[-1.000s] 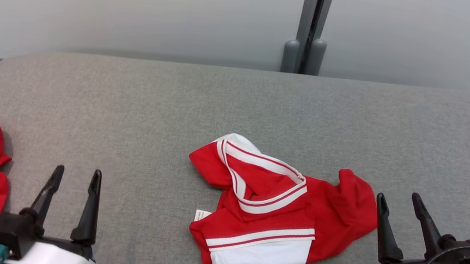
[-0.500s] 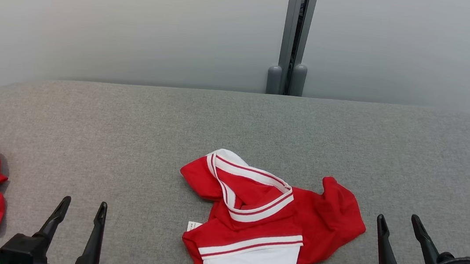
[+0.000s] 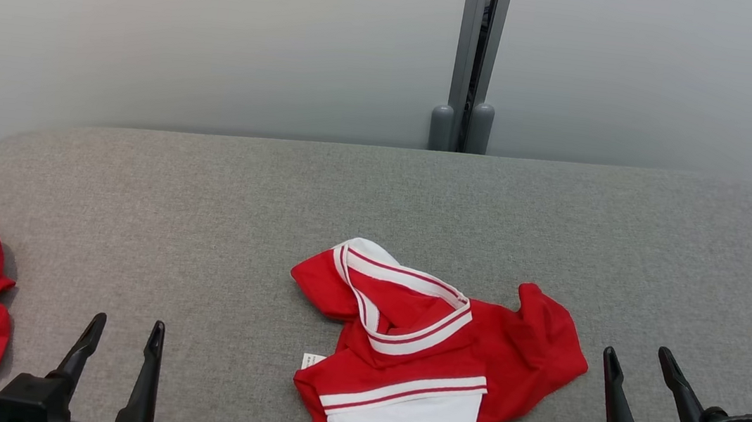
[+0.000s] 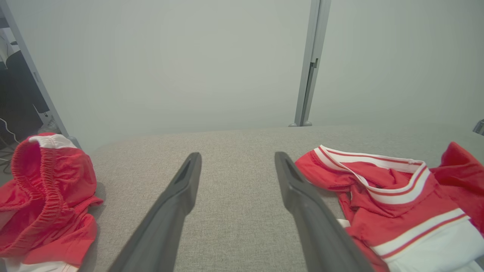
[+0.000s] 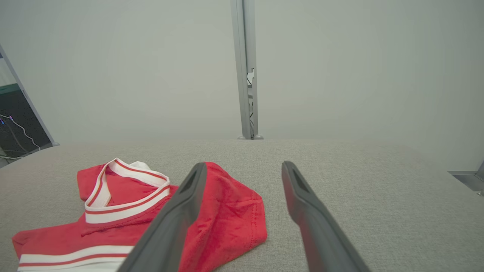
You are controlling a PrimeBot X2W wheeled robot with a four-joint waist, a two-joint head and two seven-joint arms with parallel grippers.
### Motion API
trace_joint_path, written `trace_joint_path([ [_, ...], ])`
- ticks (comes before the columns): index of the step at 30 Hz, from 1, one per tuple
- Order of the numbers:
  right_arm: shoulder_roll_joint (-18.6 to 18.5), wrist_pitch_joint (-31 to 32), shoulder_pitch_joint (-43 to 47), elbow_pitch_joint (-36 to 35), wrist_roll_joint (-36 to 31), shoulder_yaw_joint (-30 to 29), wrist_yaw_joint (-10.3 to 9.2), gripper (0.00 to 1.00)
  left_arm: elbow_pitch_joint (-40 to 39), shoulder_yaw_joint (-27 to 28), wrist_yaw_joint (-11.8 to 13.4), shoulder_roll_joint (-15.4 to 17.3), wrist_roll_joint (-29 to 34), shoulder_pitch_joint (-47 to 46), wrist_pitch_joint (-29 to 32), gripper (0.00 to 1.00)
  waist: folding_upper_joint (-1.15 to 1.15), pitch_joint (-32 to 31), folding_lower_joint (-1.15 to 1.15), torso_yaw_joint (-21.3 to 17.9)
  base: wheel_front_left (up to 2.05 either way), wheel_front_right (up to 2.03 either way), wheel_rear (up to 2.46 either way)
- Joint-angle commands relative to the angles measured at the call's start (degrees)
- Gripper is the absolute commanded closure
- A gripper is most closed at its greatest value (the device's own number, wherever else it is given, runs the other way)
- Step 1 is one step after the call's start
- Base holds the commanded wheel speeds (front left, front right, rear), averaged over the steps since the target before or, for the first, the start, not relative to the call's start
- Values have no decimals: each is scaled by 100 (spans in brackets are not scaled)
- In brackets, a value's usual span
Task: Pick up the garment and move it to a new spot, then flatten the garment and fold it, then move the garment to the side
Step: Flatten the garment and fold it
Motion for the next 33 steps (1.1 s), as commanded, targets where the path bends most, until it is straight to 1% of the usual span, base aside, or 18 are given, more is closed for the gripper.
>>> trace_joint_path([
  [1, -35, 7, 39, -30, 24, -16, 11, 0, 15, 11, 38, 11, -21, -54, -33, 0, 0, 2, 0, 5, 0, 0, 0],
  [13, -23, 54, 5, -100, -25, -6, 12, 0, -23, -40, 54, 30, -70, -172, -72, 0, 0, 21, 0, 92, 0, 0, 0],
  [17, -73, 108, -39, -112, -41, 193, 12, 0, -39, -95, 48, 31, -55, -234, -53, 0, 0, 72, 0, 189, 0, 0, 0],
  [21, -185, 226, 15, -120, -52, 737, 12, 0, -13, -135, 40, 19, -61, -340, -78, 0, 0, 139, 0, 337, 0, 0, 0],
  [27, -480, 468, -10, -67, 77, 2056, 10, 0, 41, -229, 3, -14, -60, -543, -156, 0, 0, 365, 0, 525, 0, 0, 0],
  [28, -480, 468, -10, -67, 77, 2056, 10, 0, 41, -229, 3, -14, -60, -543, -156, 0, 0, 365, 0, 525, 0, 0, 0],
  [33, -752, 535, -195, 150, 245, 2910, 7, 0, 130, -311, -42, -60, -88, -781, -249, 0, 0, 614, 0, 695, 0, 0, 0],
])
